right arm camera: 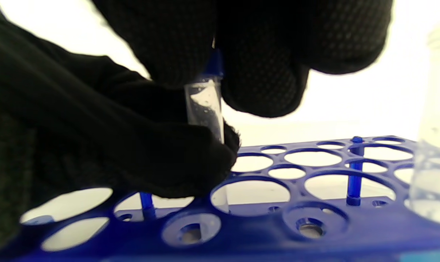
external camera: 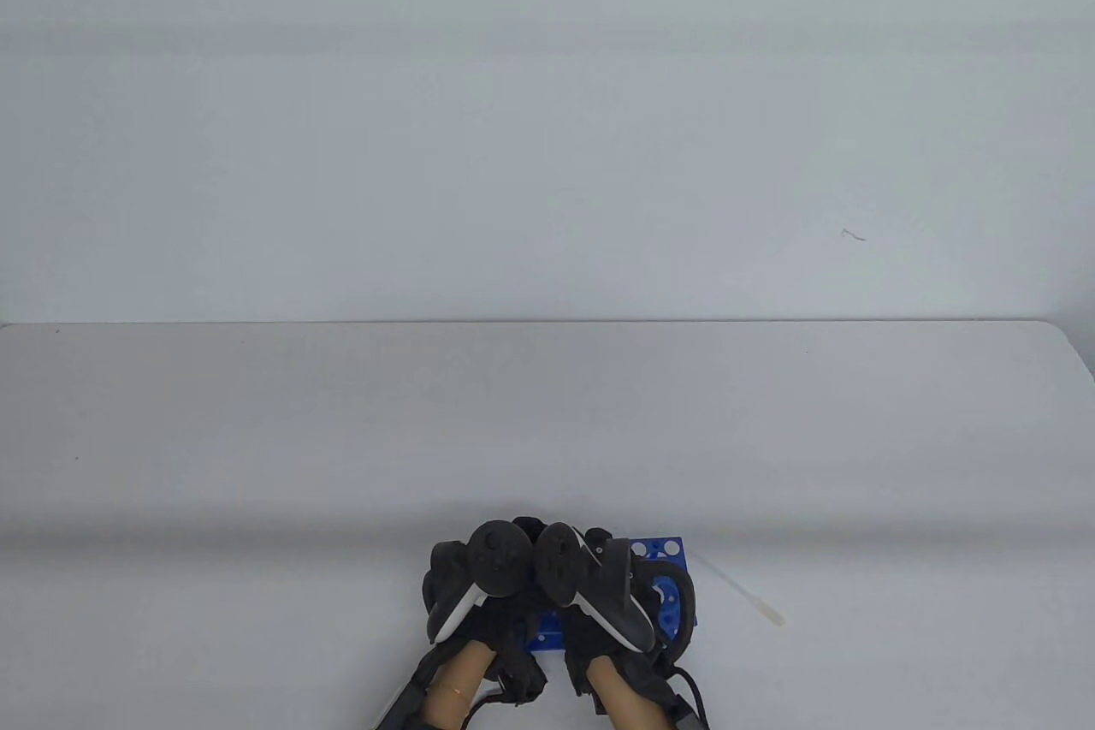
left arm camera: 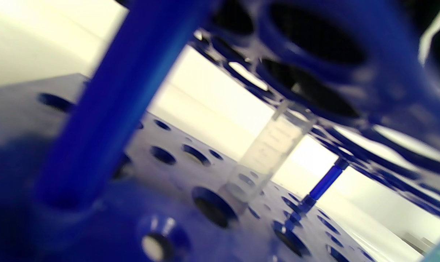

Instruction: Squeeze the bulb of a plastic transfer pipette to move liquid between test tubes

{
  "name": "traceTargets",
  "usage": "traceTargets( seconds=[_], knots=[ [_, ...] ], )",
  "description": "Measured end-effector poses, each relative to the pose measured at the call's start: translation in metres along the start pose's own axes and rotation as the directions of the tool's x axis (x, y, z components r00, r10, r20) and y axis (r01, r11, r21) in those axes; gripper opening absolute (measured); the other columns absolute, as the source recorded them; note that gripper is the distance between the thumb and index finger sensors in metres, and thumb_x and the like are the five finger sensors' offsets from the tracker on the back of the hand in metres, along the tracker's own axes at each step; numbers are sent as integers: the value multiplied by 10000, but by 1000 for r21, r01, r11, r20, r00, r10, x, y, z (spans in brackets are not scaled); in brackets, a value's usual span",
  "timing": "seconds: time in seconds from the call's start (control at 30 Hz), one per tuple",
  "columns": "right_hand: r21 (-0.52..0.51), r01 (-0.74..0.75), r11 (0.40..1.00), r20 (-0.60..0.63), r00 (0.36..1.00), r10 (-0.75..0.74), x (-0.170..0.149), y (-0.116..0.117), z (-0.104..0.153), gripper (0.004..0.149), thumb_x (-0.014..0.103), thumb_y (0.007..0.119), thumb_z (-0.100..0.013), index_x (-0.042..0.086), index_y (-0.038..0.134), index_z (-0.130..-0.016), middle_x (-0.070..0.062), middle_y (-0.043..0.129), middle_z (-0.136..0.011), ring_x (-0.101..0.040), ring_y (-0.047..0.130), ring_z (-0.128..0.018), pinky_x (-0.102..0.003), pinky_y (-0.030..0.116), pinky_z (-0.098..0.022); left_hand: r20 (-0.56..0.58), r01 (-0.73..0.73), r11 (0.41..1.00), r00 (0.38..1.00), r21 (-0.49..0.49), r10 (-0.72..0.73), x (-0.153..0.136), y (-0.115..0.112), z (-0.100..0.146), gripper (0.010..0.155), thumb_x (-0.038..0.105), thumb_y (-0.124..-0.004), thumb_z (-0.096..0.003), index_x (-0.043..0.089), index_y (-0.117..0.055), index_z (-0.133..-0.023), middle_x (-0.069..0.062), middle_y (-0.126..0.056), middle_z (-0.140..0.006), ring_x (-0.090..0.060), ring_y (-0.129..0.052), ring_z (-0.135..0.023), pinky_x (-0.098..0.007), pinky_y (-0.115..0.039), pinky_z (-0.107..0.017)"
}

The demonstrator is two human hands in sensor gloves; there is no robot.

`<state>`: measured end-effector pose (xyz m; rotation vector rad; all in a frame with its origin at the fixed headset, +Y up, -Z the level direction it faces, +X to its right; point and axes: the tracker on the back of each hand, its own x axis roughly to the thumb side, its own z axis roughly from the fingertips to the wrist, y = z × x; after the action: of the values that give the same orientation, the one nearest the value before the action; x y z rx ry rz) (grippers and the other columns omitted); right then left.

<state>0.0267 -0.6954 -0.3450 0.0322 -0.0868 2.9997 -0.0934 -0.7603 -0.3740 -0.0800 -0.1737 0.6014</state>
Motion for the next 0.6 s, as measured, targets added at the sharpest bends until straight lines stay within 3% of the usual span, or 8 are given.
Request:
traceTargets(
  seconds=[0.1,0.2,0.33,0.43,0.6],
  knots=[
    [30,42,999,0,999,-42,-2,-2,0,486,220,854,-352,250,850,-837,-134,915,-889,-208,990,-477,-392,826,-372,0,1,1000,1000,0,-1,0,0,0,516,584,-857,-269,506,-836,-779,180,-619,-999,-139,-512,-868,-447,-356,-838],
    [21,44,999,-8,999,-44,-3,1,1,564,338,876,-328,235,812,-879,-168,921,-873,-214,992,-466,-391,827,-356,0,0,1000,1000,1,0,0,0,0,515,584,-857,-270,506,-837,-779,180,-619,-999,-139,-511,-869,-447,-355,-838],
    [-67,-83,994,-41,996,80,-1,2,1,593,422,840,-329,191,808,-874,-110,979,-734,-185,985,-411,-381,829,-336,0,0,1000,1000,1,0,0,0,0,515,584,-857,-269,506,-838,-778,179,-621,-998,-140,-512,-869,-447,-355,-838],
    [-73,-80,994,-33,996,78,-1,3,0,548,412,834,-331,181,847,-828,-58,1020,-627,-158,997,-356,-370,845,-313,0,1,1000,1000,1,-1,0,0,0,516,584,-857,-269,506,-838,-779,179,-620,-999,-140,-511,-869,-448,-355,-839],
    [-53,-41,998,3,999,41,-1,0,1,501,330,847,-347,214,855,-834,-120,999,-722,-182,990,-419,-383,832,-351,0,0,1000,1000,1,0,0,0,0,515,584,-857,-270,505,-838,-778,179,-621,-998,-139,-512,-869,-447,-356,-839]
  ],
)
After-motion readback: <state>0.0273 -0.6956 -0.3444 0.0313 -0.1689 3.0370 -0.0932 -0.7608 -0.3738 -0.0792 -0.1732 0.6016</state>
